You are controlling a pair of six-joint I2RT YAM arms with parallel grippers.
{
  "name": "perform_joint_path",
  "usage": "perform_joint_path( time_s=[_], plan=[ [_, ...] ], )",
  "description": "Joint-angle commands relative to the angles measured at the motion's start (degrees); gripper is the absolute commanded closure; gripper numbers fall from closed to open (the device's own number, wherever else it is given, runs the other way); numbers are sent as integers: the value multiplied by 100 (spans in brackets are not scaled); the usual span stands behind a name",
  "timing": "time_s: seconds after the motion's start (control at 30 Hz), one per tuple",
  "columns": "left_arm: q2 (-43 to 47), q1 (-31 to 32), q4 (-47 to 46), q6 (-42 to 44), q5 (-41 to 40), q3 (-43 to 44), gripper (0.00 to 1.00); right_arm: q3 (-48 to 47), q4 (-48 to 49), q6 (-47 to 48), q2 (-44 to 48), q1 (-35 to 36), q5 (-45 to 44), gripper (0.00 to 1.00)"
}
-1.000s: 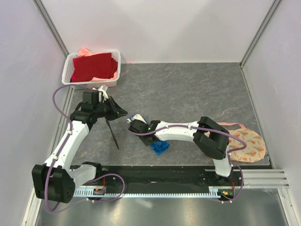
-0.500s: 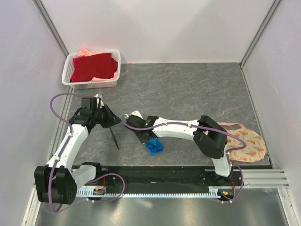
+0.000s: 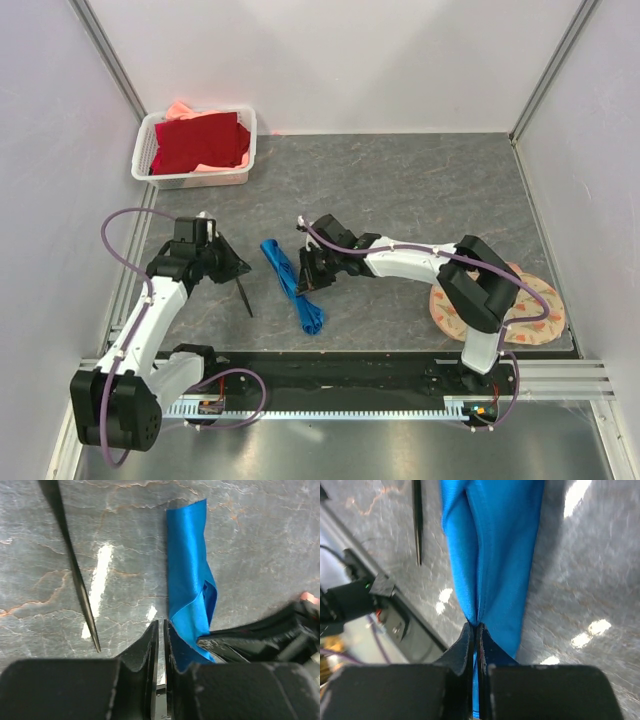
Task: Fold the napkin into a case and place the utensils inside
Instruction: Turn over the smaller rectangle-folded napkin at the center of the board.
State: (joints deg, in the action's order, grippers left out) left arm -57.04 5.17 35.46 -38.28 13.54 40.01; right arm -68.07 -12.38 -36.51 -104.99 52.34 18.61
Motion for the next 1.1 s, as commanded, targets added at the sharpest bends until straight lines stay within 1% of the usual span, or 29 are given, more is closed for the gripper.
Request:
perform_joint_path(
  time_s=[0.0, 0.17, 0.23, 0.3, 0.4, 0.43, 0.5, 0.57, 0.67, 0.7, 0.73, 0.77, 0.8, 0.83, 0.87, 0.9, 0.93, 1.0, 1.07],
  plan=[
    [-18, 185, -162, 67, 210, 42, 85, 531, 1569, -488, 75, -276, 1407, 100],
    [-351, 660, -478, -197, 140, 86, 85, 1111, 2344, -690, 215, -645, 2048, 100],
    [-597, 959, -671, -284, 227, 147, 85, 1348, 2468, -699, 251, -865, 2225, 100],
    [-1000, 1309, -891, -355, 167, 252, 85, 1445, 2495, -638, 269, -1066, 2436, 100],
    [-1502, 1521, -1094, -496, 254, 569, 85, 1665, 2627, -515, 260, -1356, 2770, 100],
    [-1782, 1557, -1155, -557, 298, 709, 85, 1735, 2601, -445, 234, -1427, 2806, 99],
    [-2021, 1671, -1278, -584, 298, 867, 85, 1789, 2460, -217, 181, -1664, 2937, 94],
    [-2346, 1742, -1331, -601, 298, 1105, 85, 1859, 2251, 89, 154, -1805, 2964, 93],
    [-2794, 1838, -1419, -610, 386, 1421, 85, 1824, 1786, 547, 119, -2121, 2868, 75],
    [-2891, 1873, -1419, -610, 404, 1500, 85, 1807, 1687, 670, 102, -2183, 2885, 67],
    [-3005, 1874, -1445, -610, 439, 1649, 85, 1719, 1547, 802, 102, -2236, 2772, 64],
    [-3189, 1900, -1472, -619, 474, 1729, 85, 1640, 1015, 978, 136, -2289, 2536, 59],
    [-3313, 1900, -1481, -619, 509, 1808, 85, 1535, 731, 1432, 163, -2281, 2325, 50],
    [-3410, 1900, -1490, -628, 596, 1965, 85, 1334, 467, 1602, 259, -2281, 1905, 48],
    [-3585, 1909, -1490, -637, 649, 2045, 85, 1245, -5, 1769, 329, -2281, 1683, 45],
    [-3647, 1918, -1490, -645, 676, 2116, 85, 1122, -201, 1953, 408, -2281, 1481, 45],
    [-3709, 1900, -1481, -637, 668, 2238, 85, 1086, -369, 2016, 609, -2281, 1087, 45],
    [-3867, 1900, -1463, -637, 580, 2327, 85, 1051, -782, 2086, 839, -2202, 725, 45],
    [-4008, 1900, -1455, -619, 597, 2467, 85, 1042, -1080, 2122, 1190, -1940, 225, 44]
  ],
)
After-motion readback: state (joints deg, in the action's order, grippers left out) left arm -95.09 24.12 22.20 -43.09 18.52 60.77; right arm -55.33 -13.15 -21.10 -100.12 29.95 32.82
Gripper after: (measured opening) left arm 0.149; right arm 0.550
